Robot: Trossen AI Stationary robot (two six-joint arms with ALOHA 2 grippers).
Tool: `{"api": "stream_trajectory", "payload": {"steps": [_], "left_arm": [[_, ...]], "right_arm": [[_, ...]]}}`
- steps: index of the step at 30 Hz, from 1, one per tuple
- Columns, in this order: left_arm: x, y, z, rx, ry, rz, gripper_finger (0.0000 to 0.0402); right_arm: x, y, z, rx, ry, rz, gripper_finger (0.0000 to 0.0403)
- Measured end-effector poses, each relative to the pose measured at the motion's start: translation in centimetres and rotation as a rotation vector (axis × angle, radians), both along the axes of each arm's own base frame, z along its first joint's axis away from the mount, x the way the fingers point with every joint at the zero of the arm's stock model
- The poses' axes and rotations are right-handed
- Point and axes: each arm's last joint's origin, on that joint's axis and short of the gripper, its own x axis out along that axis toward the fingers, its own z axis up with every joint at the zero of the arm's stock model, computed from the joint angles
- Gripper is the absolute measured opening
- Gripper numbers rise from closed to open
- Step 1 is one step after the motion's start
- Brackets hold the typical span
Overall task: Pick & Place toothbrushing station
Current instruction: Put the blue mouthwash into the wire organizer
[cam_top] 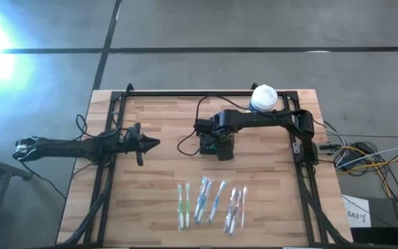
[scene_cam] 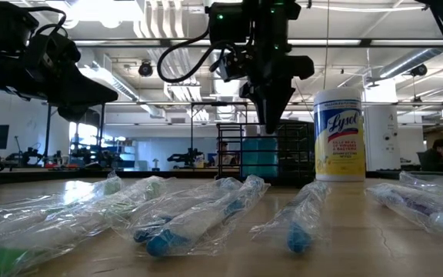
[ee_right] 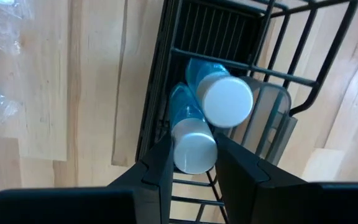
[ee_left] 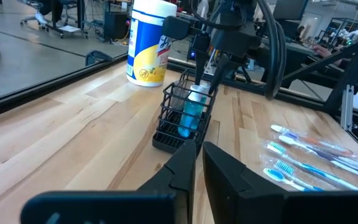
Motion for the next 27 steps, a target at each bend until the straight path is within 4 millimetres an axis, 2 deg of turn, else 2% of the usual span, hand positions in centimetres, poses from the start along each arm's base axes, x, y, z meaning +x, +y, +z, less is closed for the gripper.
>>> {"api": "stream_trajectory", "payload": {"steps": [6,12,18,27], "left_arm": [[0.0,0.0,0.0,0.001,0.000,0.000,0.0035],[0.0,0.0,0.0,0.001,0.000,0.001,0.0035],[0.0,0.0,0.0,0.000,0.000,0.001,0.0035],[0.0,0.0,0.0,-0.002,-0.001,0.001,0.0035]], "right_arm": [[-0.2,0.0,-0.4,-0.002,0.002,-0.005,0.0097],[0.0,0.0,-0.3,-0.002,-0.002,-0.006,0.0132],[0.1,0.0,0.2,-0.003,-0.017,-0.006,0.0160],[-0.1,0.0,1.2,-0.001,-0.003,-0.007,0.0177]]}}
